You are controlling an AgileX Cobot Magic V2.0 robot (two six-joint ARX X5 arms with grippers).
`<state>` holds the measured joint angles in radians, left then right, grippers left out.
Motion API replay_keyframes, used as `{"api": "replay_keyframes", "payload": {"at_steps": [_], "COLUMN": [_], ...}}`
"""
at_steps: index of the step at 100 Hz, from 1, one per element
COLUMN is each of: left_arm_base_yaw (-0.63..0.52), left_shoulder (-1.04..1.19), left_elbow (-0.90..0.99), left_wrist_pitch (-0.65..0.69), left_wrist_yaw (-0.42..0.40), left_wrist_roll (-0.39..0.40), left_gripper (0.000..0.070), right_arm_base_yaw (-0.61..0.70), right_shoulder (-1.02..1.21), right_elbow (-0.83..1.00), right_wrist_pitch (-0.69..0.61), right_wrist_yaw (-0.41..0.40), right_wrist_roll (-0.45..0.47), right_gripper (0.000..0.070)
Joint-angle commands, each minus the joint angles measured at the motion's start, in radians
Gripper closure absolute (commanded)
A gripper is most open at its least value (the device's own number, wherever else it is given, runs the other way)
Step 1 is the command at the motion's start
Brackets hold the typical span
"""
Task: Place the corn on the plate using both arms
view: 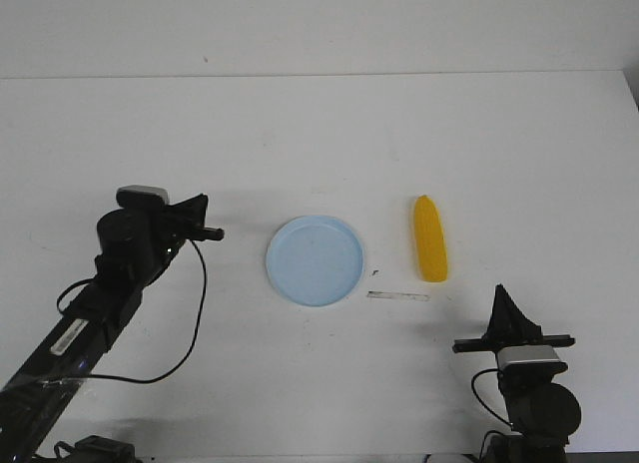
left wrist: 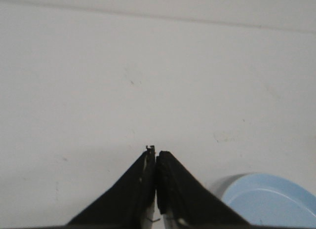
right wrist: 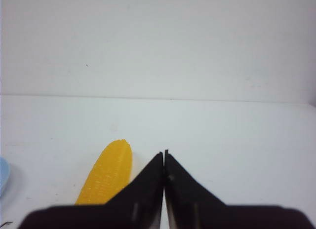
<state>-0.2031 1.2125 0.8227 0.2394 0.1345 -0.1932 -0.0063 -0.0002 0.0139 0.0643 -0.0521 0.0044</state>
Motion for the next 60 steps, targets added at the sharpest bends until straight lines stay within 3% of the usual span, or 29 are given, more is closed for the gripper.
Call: {"api": "replay_keyframes", "payload": {"at_steps": [1,17,35,60], "left_arm_base_yaw": [0.037,0.148,0.255,0.299], "left_shoulder": [-0.049,-0.222,-0.459,-0.803], "left_elbow": [-0.041,-0.167,-0.313,-0.518], "left_wrist_pitch": [0.058,0.061,0.059,0.044], "left_wrist_yaw": [-0.001,-0.001,0.0,0.0], "left_wrist_roll": [0.032,0.037,0.121,0.132], "left_gripper": [0.07,0.0699,0.0699,0.0699], "right_arm_base_yaw": [0.002,0.002,0.002,0.002], "right_shoulder": [0.001,0.001,0.001,0.001], "right_elbow": [-0.001,-0.001,-0.001,-0.001], "right_wrist_pitch": [0.01,0.01,0.01,0.01], "right_wrist_yaw": [0.0,0.0,0.0,0.0], "right_wrist_roll": [-0.002,-0.002,-0.002,-0.002], "right_gripper": [0.07,0.07,0.07,0.07]}}
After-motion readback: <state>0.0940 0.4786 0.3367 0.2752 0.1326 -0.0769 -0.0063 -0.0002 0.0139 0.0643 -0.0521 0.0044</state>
